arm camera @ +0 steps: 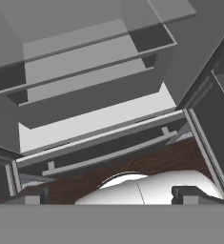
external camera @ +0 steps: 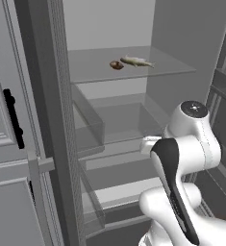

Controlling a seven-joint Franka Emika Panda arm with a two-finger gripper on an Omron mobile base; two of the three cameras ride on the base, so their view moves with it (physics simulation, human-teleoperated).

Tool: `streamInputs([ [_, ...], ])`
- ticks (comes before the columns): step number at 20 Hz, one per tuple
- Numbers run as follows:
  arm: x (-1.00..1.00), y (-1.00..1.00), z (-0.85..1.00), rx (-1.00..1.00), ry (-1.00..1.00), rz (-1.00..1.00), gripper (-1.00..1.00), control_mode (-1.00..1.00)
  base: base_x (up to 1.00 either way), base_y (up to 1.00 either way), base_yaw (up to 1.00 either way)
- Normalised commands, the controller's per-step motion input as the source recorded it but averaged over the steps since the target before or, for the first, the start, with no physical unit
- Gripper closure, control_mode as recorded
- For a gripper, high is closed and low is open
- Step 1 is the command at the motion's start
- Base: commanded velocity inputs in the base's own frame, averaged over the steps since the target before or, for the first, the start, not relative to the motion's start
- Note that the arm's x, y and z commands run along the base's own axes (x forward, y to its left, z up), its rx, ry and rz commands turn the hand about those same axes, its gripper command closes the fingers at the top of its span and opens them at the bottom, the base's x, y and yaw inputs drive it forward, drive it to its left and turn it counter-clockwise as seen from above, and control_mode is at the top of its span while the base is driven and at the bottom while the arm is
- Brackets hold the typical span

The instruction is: Place one mushroom and one fish in each tupperware on the nearby counter, to pack two identical lunches.

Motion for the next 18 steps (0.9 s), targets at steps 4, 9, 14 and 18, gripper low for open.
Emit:
streamInputs([
  [4,0.05,0.12,0.29,-0.02,-0.18,0.00,-1.00,-1.00,0.00,0.00,0.00],
  [9,0.08,0.00,0.78,-0.01,-0.13,0.00,-1.00,-1.00,0.00,0.00,0.00],
  [14,0.28,0.00,0.71,0.00,-0.17,0.03,-1.00,-1.00,0.00,0.00,0.00],
  [18,0.41,0.00,0.67,0.00,-0.17,0.11,-1.00,-1.00,0.00,0.00,0.00],
])
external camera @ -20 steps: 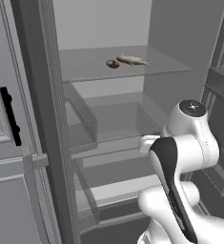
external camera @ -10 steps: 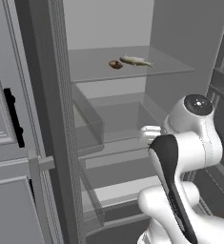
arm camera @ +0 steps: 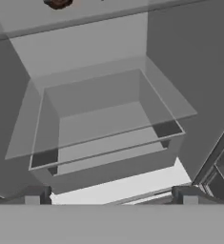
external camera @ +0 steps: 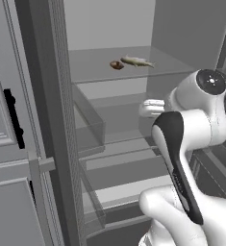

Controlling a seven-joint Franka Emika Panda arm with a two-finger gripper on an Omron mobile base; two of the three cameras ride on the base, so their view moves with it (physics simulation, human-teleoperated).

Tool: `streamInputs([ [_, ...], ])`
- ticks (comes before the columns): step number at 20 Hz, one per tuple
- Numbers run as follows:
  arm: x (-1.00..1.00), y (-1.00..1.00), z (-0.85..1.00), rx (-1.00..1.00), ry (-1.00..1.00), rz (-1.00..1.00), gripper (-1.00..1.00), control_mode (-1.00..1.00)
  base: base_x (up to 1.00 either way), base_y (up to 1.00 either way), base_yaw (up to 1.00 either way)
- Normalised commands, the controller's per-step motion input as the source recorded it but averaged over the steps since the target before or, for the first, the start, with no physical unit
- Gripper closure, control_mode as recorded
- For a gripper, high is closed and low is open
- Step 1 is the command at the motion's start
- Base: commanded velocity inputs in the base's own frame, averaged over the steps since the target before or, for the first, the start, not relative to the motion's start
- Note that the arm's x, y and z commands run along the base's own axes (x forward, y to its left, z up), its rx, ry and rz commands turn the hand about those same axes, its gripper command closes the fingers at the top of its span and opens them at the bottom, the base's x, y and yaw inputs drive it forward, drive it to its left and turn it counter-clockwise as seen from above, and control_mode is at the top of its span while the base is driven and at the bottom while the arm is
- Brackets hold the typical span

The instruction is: Place one mushroom and one fish in each tupperware on the nearby counter, to pack two identical lunches.

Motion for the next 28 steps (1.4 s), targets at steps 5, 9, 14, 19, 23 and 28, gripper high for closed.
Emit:
streamInputs([
  [5,0.31,0.02,0.47,-0.01,-0.33,0.19,-1.00,-1.00,0.00,0.00,0.00],
  [9,0.34,0.26,0.34,-0.02,-0.33,0.15,-1.00,-1.00,0.00,0.00,0.00],
  [14,0.52,0.32,0.43,0.00,-0.08,0.04,-1.00,-1.00,0.00,0.00,0.00],
  [19,0.72,0.02,0.18,0.05,0.04,0.00,-1.00,-1.00,0.00,0.00,0.00],
  [23,0.57,0.00,0.07,0.06,0.07,0.00,-1.00,-1.00,0.00,0.00,0.00],
  [28,0.60,0.00,0.18,0.05,0.11,0.00,-1.00,-1.00,0.00,0.00,0.00],
])
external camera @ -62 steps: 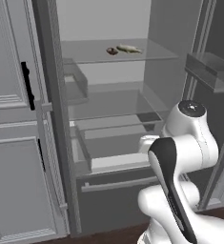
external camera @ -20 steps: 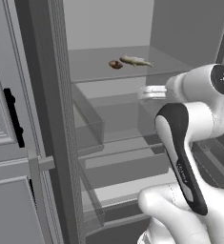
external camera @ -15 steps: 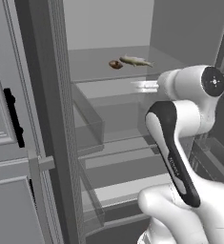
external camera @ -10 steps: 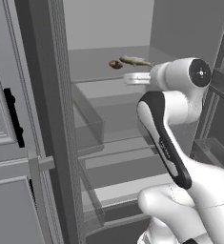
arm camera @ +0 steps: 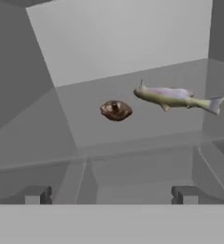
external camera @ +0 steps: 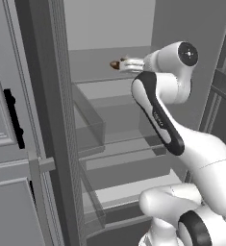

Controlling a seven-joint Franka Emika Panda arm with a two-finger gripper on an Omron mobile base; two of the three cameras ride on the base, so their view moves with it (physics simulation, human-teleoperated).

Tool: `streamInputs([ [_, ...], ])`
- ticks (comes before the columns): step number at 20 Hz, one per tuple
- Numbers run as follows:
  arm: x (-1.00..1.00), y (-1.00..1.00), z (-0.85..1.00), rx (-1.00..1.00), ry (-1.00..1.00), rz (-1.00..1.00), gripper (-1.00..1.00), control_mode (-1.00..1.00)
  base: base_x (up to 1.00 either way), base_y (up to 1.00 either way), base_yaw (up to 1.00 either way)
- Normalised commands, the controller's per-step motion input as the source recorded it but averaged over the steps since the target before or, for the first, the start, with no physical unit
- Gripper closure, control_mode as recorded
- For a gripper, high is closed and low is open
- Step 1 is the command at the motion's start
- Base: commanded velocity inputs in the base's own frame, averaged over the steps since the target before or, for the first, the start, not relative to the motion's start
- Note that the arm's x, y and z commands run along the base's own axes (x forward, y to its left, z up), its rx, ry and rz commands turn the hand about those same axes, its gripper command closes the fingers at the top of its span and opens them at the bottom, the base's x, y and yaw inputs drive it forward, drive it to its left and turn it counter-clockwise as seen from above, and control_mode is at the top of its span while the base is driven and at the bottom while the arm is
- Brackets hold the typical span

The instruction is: Place one mushroom and one fish in each tupperware on the nearby counter, to pack two identical lunches.

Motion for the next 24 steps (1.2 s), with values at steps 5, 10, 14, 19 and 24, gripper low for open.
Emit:
streamInputs([
  [5,0.66,0.16,0.00,-0.01,0.14,0.00,-1.00,-1.00,0.00,0.00,0.00],
  [10,0.61,0.31,-0.06,-0.05,0.13,0.00,-1.00,-1.00,0.00,0.00,0.00],
  [14,0.58,0.06,-0.09,-0.04,0.02,-0.01,-1.00,-1.00,0.00,0.00,0.00],
  [19,0.48,0.00,-0.22,-0.06,0.00,-0.05,-1.00,-1.00,0.00,0.00,0.00],
  [24,0.54,0.00,-0.14,-0.04,0.01,-0.05,-1.00,-1.00,0.00,0.00,0.00],
])
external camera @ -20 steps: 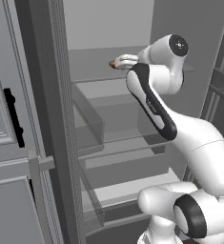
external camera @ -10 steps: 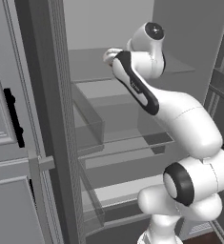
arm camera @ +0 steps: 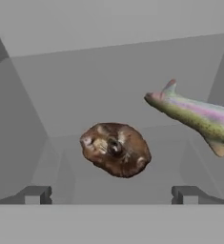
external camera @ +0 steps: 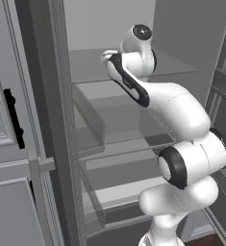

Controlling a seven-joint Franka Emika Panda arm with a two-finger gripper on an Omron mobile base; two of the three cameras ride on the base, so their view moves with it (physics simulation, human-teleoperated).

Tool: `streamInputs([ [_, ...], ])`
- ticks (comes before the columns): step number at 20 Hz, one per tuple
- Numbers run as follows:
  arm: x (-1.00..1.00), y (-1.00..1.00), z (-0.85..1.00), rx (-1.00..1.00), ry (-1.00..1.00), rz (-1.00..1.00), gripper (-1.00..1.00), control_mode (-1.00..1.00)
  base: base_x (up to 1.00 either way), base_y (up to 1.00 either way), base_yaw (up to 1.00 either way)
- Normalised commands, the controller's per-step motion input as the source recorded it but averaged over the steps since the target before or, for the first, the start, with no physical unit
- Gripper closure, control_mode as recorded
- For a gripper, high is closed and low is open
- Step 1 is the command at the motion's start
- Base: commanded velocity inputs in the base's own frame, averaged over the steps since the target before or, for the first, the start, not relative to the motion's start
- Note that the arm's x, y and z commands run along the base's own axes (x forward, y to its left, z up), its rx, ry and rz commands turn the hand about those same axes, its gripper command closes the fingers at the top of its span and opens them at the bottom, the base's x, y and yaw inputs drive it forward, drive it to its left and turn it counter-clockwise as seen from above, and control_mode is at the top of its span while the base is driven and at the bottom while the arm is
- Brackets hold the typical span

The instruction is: Place one mushroom and one fish in each tupperware on the nearby counter, to pack two identical lunches.

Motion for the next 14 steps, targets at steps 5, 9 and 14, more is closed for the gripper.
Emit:
streamInputs([
  [5,0.58,0.00,0.00,-0.01,0.04,-0.06,-1.00,-1.00,0.00,0.00,0.00],
  [9,0.51,0.00,-0.06,-0.02,0.05,-0.06,-1.00,-1.00,0.00,0.00,0.00],
  [14,0.05,0.00,-0.22,-0.03,0.10,-0.10,-1.00,-1.00,0.00,0.00,0.00],
])
